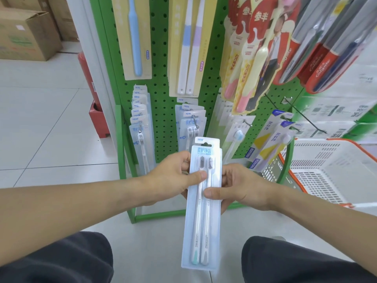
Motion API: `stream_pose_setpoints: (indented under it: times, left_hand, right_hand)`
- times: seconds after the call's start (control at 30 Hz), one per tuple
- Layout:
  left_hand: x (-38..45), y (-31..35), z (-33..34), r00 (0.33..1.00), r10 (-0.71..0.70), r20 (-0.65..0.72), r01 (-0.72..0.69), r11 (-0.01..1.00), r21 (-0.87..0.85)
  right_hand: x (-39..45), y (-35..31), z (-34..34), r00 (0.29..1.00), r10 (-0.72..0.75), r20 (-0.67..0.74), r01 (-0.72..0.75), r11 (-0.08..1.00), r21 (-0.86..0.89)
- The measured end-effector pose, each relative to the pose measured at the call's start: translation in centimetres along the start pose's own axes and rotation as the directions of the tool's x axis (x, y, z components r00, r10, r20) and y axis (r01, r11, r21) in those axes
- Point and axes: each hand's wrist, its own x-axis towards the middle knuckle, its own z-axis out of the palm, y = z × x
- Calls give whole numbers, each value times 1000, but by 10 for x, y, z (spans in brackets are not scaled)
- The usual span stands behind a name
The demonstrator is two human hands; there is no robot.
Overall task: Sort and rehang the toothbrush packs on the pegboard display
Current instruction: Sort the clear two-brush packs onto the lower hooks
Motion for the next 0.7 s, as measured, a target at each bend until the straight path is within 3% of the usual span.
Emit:
stream_pose_setpoints:
  times: [0.1,0.27,0.43,0.7]
  left_hand:
    - [-3,1,-2,988,-31,150,21,997,73]
    - [-2,0,-1,996,-16,88,12,999,51]
    - [-6,-2,-4,947,-113,302,67,985,160]
    - [-7,-4,-6,950,-92,297,53,989,134]
  right_hand:
    - [-3,2,-1,1000,-17,-18,18,999,33]
    - [-5,8,5,1000,-2,-9,2,1000,-3]
    - [-5,7,1,999,20,-47,-19,1000,22]
    - [-6,4,-1,999,-10,-52,11,1000,17]
